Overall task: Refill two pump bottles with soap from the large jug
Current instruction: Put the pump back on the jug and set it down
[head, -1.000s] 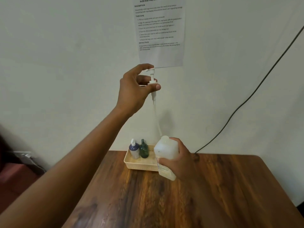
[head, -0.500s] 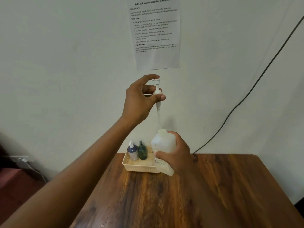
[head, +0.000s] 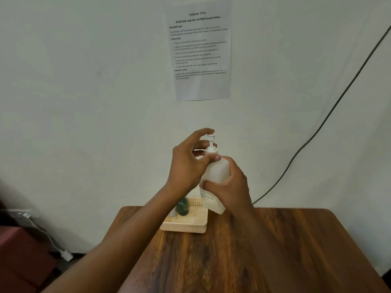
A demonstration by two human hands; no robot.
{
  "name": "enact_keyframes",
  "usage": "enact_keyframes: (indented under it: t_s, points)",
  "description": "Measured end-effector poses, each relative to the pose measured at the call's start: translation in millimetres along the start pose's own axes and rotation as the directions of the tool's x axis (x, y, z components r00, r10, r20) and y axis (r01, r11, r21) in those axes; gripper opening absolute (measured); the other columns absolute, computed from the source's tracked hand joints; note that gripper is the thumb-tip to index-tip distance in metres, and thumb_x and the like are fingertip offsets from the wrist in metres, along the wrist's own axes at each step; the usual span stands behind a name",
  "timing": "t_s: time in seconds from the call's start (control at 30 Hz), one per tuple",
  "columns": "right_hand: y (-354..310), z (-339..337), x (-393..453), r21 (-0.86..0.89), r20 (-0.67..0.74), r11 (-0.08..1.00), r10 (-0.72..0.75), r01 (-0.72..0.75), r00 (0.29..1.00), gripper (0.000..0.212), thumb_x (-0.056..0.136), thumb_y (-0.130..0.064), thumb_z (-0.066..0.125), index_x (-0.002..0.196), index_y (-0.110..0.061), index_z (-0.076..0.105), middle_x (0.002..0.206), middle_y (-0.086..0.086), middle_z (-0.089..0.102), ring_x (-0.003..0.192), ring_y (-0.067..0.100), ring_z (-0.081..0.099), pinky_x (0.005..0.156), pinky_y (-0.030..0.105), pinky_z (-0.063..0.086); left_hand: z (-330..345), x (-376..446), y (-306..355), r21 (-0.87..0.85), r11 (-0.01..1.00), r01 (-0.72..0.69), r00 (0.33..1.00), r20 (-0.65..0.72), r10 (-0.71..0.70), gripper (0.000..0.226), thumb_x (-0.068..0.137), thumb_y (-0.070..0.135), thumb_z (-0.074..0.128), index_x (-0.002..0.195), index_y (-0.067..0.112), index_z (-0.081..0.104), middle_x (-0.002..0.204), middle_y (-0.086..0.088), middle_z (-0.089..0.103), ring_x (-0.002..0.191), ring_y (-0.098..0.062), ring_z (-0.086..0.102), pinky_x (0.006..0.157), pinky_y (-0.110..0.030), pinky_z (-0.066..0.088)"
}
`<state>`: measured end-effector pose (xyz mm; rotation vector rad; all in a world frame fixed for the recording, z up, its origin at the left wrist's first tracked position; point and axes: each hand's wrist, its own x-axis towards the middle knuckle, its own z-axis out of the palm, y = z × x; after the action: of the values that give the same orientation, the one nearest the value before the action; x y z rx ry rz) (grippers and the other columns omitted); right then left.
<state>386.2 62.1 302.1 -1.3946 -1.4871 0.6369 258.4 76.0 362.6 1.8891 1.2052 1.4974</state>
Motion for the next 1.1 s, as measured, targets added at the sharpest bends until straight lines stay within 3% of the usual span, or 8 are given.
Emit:
enact_keyframes:
  t_s: [0.4, 0.63, 0.73, 0.8, 0.87, 1.0, 1.1]
  points:
    - [-5.6, 0.4, 8.0, 0.024, -0.024, 0.996, -0.08, 0.08, 0.997, 0.069, 0.069, -0.042, 0.087, 0.121, -0.043, 0.042, 0.109, -0.028, 0.051, 0.091, 0.0, 0.056, 0.069, 0.003, 0.037, 3.8, -2.5, -6.2, -0.068, 0.998, -0.007, 0.993, -0.115, -0.001, 0.059, 0.078, 0.014, 0.089, 0.127, 0.039, 0.066, 0.107, 0.006, 0.076, 0.101, -0.011, 0.073, 0.092, -0.025, 0.06]
    - [-10.2, 0.4, 12.2, 0.025, -0.028, 0.996, -0.08, 0.081, 0.996, 0.071, 0.072, -0.044, 0.085, 0.13, -0.035, 0.045, 0.116, -0.019, 0.054, 0.099, 0.006, 0.056, 0.076, 0.008, 0.041, -0.7, 4.6, -0.5, -0.023, 0.998, -0.053, 0.998, -0.046, 0.052, 0.06, 0.086, 0.023, 0.083, 0.135, 0.045, 0.056, 0.128, 0.014, 0.069, 0.116, -0.008, 0.067, 0.099, -0.031, 0.058]
    - [-13.9, -0.4, 15.4, 0.023, -0.029, 0.998, -0.062, 0.063, 0.998, 0.07, 0.074, -0.044, 0.083, 0.13, -0.036, 0.042, 0.118, -0.02, 0.05, 0.101, 0.005, 0.053, 0.083, 0.01, 0.041, 1.3, 11.0, 6.0, 0.025, 0.995, -0.102, 0.991, -0.08, 0.103, 0.073, 0.082, 0.04, 0.082, 0.143, 0.047, 0.043, 0.14, 0.018, 0.058, 0.122, -0.004, 0.06, 0.101, -0.019, 0.053]
    - [-15.9, -0.3, 17.9, 0.0, -0.03, 0.999, -0.037, 0.037, 0.999, 0.076, 0.074, -0.046, 0.083, 0.136, -0.033, 0.041, 0.124, -0.016, 0.052, 0.108, 0.007, 0.052, 0.094, 0.022, 0.043, 1.4, 17.5, 8.1, 0.065, 0.996, -0.065, 0.989, -0.127, 0.072, 0.079, 0.076, 0.047, 0.084, 0.144, 0.04, 0.044, 0.13, 0.013, 0.061, 0.113, -0.007, 0.061, 0.092, -0.015, 0.053]
    - [-17.4, -0.3, 20.5, -0.033, -0.038, 0.999, -0.019, 0.018, 0.999, 0.081, 0.073, -0.049, 0.083, 0.139, -0.031, 0.04, 0.132, -0.011, 0.053, 0.115, 0.011, 0.052, 0.099, 0.029, 0.043, 1.4, 22.3, 10.5, 0.091, 0.996, -0.022, 0.989, -0.144, 0.035, 0.074, 0.073, 0.046, 0.089, 0.136, 0.034, 0.051, 0.108, 0.012, 0.064, 0.097, -0.008, 0.063, 0.082, -0.016, 0.054]
    - [-20.8, -2.8, 23.4, -0.015, -0.044, 0.999, -0.048, 0.048, 0.998, 0.078, 0.072, -0.047, 0.084, 0.135, -0.033, 0.041, 0.122, -0.016, 0.052, 0.107, 0.006, 0.05, 0.094, 0.024, 0.041, -1.9, 26.3, 16.3, 0.073, 0.997, 0.032, 0.991, -0.128, -0.023, 0.069, 0.073, 0.032, 0.093, 0.129, 0.032, 0.054, 0.088, 0.014, 0.067, 0.081, -0.006, 0.065, 0.073, -0.009, 0.053]
    - [-21.7, -7.0, 24.8, 0.008, -0.04, 0.999, -0.052, 0.053, 0.998, 0.071, 0.071, -0.046, 0.085, 0.125, -0.041, 0.039, 0.113, -0.021, 0.048, 0.098, 0.005, 0.051, 0.083, 0.009, 0.039, -6.5, 26.7, 18.1, 0.009, 0.998, 0.066, 0.994, -0.092, -0.065, 0.065, 0.076, 0.023, 0.091, 0.13, 0.031, 0.055, 0.091, 0.011, 0.073, 0.086, -0.01, 0.07, 0.082, -0.018, 0.057]
